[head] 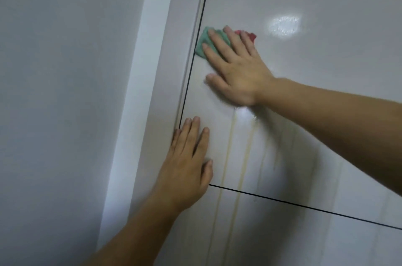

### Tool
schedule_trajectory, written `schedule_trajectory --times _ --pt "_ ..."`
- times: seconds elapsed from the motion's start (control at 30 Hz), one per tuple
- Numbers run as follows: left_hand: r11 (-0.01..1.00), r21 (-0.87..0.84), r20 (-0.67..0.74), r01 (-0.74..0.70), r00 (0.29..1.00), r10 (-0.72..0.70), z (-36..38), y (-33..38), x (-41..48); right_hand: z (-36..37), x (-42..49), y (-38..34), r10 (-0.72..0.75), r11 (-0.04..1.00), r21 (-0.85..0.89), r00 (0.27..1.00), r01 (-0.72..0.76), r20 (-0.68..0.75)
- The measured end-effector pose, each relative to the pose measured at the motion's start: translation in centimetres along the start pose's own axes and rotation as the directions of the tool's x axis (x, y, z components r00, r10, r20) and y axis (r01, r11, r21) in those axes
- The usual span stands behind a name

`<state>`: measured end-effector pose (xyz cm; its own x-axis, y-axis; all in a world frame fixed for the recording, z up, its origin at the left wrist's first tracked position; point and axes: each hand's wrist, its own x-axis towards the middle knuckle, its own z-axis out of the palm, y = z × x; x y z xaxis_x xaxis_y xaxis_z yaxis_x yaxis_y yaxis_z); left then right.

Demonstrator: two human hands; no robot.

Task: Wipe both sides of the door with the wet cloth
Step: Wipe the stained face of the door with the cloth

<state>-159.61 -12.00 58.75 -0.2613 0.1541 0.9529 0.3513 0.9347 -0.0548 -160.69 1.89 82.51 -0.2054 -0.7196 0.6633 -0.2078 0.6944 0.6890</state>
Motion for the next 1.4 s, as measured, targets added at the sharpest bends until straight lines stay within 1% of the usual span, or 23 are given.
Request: schedule_trajectory --times 0.03,0.1,0.17,0.2,0.23,0.3,0.33,0.37,0.4,0.43,0.53,0.6,0.67,0.77,0.8,0.83,0.93,1.0,1.1,1.17,1.23,1.3,1.4 --pt "1.0 -0.016 -0.005 -0.004 1.0 0.003 0.0 0.0 -0.1 0.5 -1.2 -0.7 -0.049 0.999 -0.012 0.999 0.049 -0.012" --pt "0.999 -0.041 -0.018 -0.005 1.0 0.004 0.0 -0.1 0.0 1.8 -6.0 -1.5 -0.228 0.973 -0.037 0.974 0.228 0.015" --pt "0.999 -0.047 -0.015 0.003 1.0 -0.003 0.0 0.0 0.1 2.0 -9.8 -0.7 -0.343 0.936 -0.052 0.935 0.348 0.085" --pt "0.999 -0.049 -0.012 0.005 1.0 -0.006 0.0 0.0 0.1 1.9 -10.1 0.3 -0.35 0.932 -0.068 0.933 0.356 0.087" --pt "0.999 -0.053 -0.011 0.008 1.0 -0.008 0.0 0.0 0.0 1.7 -9.4 1.2 -0.299 0.95 -0.076 0.952 0.303 0.062" --pt "0.998 -0.064 -0.008 0.011 1.0 -0.011 0.1 0.0 0.0 1.0 -7.0 2.6 -0.066 0.997 -0.041 0.998 0.066 0.006" --pt "0.997 -0.069 -0.006 0.014 1.0 -0.014 0.2 0.0 0.0 0.7 -6.0 2.8 0.038 0.999 -0.003 0.999 -0.038 0.0" --pt "0.997 -0.073 -0.008 0.014 1.0 -0.015 0.2 0.0 0.0 0.7 -5.7 2.4 0.082 0.997 0.016 0.997 -0.081 -0.005" --pt "0.997 -0.073 -0.012 0.012 1.0 -0.013 0.3 0.0 0.0 0.8 -6.4 1.7 0.067 0.998 0.008 0.998 -0.067 -0.018" --pt "0.998 -0.07 -0.015 0.009 1.0 -0.01 0.3 0.0 0.0 1.3 -7.9 1.0 0.008 1.0 -0.024 1.0 -0.009 -0.019" --pt "0.998 -0.055 -0.023 0.017 1.0 -0.018 0.4 0.1 -0.2 2.6 -14.7 0.4 -0.201 0.977 -0.059 0.978 0.204 0.05" --pt "0.998 -0.057 -0.021 0.019 1.0 -0.021 0.4 0.2 -0.6 2.4 -16.0 1.7 -0.284 0.954 -0.077 0.954 0.291 0.092" --pt "0.998 -0.065 -0.024 0.013 1.0 -0.014 0.5 0.3 -1.1 2.2 -13.5 2.5 -0.269 0.956 -0.1 0.96 0.276 0.075" --pt "0.998 -0.068 -0.02 0.014 1.0 -0.016 0.7 0.4 -1.5 1.8 -9.1 1.6 -0.111 0.992 -0.057 0.994 0.112 0.005" --pt "0.997 -0.071 -0.021 0.017 1.0 -0.018 0.7 0.4 -1.4 2.0 -9.4 1.3 -0.093 0.994 -0.05 0.996 0.092 -0.009" --pt "0.997 -0.072 -0.024 0.018 1.0 -0.019 0.6 0.4 -1.4 2.4 -10.8 1.0 -0.107 0.993 -0.055 0.994 0.106 -0.008" --pt "0.998 -0.066 -0.029 0.024 0.999 -0.026 0.7 0.6 -1.8 3.2 -17.3 0.8 -0.225 0.972 -0.059 0.973 0.228 0.047" --pt "0.997 -0.069 -0.011 0.025 1.0 -0.026 0.8 0.7 -2.7 3.1 -18.7 1.4 -0.253 0.964 -0.065 0.964 0.258 0.08" --pt "0.997 -0.071 0.012 0.03 1.0 -0.029 0.9 0.7 -4.1 2.9 -14.7 0.5 -0.332 0.938 -0.073 0.94 0.338 0.076" --pt "0.998 -0.049 0.023 0.028 0.999 -0.027 1.0 0.8 -4.6 3.2 -10.0 -1.5 -0.425 0.901 -0.086 0.905 0.426 0.025" --pt "0.999 -0.034 0.035 0.025 0.999 -0.024 1.1 0.8 -4.9 3.2 -6.6 -3.3 -0.472 0.877 -0.102 0.882 0.469 -0.004" --pt "0.999 -0.036 0.032 0.025 0.999 -0.023 1.2 0.8 -4.8 3.6 -6.4 -3.7 -0.473 0.875 -0.116 0.881 0.47 -0.004" --pt "0.999 -0.042 0.007 0.035 0.999 -0.034 1.3 0.9 -4.8 3.5 -10.8 -2.4 -0.495 0.863 -0.083 0.867 0.498 0.054"
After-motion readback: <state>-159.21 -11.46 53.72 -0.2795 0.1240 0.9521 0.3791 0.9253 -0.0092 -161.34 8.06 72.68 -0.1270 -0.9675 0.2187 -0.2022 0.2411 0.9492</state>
